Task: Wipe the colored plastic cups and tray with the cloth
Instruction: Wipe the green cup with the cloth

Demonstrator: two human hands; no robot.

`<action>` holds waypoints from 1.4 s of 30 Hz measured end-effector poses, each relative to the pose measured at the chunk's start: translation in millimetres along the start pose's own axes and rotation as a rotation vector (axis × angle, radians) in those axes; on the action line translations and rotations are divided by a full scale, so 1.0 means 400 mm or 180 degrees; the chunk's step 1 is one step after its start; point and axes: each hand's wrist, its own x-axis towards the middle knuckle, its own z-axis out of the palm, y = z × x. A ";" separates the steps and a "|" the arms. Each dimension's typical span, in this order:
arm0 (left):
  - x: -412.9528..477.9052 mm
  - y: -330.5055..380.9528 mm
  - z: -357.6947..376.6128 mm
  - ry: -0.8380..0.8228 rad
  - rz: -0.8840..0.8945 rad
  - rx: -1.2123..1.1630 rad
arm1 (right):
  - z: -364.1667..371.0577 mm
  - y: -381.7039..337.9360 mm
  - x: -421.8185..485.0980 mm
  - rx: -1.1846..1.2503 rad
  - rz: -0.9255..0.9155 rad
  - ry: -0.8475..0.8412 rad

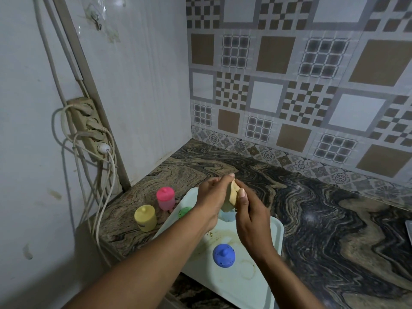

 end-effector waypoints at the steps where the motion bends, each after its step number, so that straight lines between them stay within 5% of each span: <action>1: -0.004 0.002 -0.002 0.0061 0.0057 0.0055 | -0.001 0.008 0.012 0.0189 0.0308 -0.0075; 4: -0.007 -0.008 -0.019 0.0515 0.0348 0.0383 | -0.020 0.002 0.054 0.1300 0.1806 -0.0054; 10: -0.011 0.007 -0.013 0.0775 0.1245 0.1408 | 0.014 -0.001 0.016 0.0473 0.0484 0.0198; 14: -0.010 -0.030 -0.025 0.0196 0.2279 0.1999 | -0.004 -0.024 0.056 0.2022 0.2500 0.0174; 16: -0.005 -0.046 -0.041 -0.0121 0.2704 0.2335 | -0.017 -0.024 0.069 0.2237 0.2692 0.0149; 18: -0.007 -0.041 -0.056 -0.0342 0.2435 0.2677 | -0.017 -0.021 0.068 0.2130 0.2447 0.0216; 23: -0.011 0.006 -0.054 -0.0393 -0.0070 0.2066 | 0.001 -0.005 0.034 0.1288 0.1335 0.0222; 26: -0.015 -0.003 -0.042 -0.0303 0.0434 0.2193 | 0.016 -0.004 0.023 0.0953 0.1064 0.0250; 28: -0.010 -0.028 -0.055 -0.0597 0.1294 0.2293 | 0.014 -0.004 0.030 0.0897 0.1243 0.0204; 30: 0.001 -0.047 -0.071 -0.0936 0.1578 0.2169 | 0.007 0.003 0.041 0.1086 0.1591 0.0112; 37: 0.000 -0.018 -0.066 -0.0676 -0.0242 0.1054 | 0.017 0.014 0.034 0.0819 0.1316 0.0214; 42: -0.016 -0.031 -0.092 -0.0855 0.1019 0.1640 | 0.031 0.014 0.043 0.1332 0.1969 0.0214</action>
